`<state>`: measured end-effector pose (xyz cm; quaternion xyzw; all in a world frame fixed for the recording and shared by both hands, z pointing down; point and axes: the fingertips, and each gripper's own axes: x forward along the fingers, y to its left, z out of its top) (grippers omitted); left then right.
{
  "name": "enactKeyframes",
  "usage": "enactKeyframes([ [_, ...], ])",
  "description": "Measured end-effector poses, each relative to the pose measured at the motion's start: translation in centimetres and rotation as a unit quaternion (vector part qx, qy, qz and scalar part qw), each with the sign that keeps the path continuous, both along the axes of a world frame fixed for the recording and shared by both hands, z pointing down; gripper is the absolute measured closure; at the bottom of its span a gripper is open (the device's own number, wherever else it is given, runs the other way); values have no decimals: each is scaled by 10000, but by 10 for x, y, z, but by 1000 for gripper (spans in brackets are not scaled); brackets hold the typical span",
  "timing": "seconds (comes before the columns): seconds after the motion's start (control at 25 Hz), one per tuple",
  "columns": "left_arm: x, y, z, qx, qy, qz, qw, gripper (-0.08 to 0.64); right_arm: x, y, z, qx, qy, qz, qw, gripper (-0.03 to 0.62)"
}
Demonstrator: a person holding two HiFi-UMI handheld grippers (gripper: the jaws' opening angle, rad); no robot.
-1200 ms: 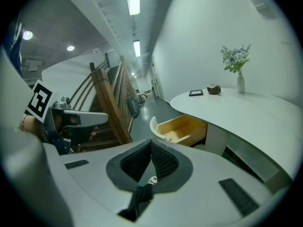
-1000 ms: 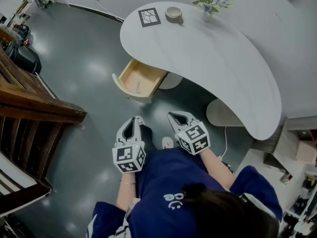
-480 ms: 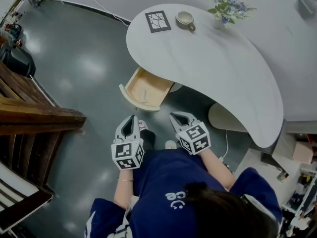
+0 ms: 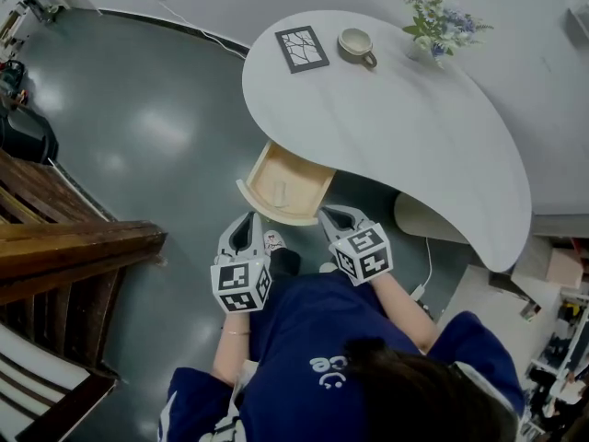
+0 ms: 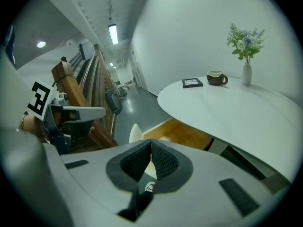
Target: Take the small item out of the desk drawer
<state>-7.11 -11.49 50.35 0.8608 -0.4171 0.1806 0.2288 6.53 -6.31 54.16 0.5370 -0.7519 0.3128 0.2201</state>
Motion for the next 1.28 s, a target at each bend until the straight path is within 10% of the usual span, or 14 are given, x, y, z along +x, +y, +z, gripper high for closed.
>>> enactKeyframes([
  [0.56,-16,-50,4,-15,-36,386,9992,555,-20,-38,20,-548,7,581,9968,583],
  [1.08,-25,-53,3,-124,-77,-261,9996,555,-26,-60,34,-921,62,17,9957,577],
  [1.28,-25,-51,5,-231,-164,-392,9988,555,-33,-71,49,-1225,-157,-204,9921,480],
])
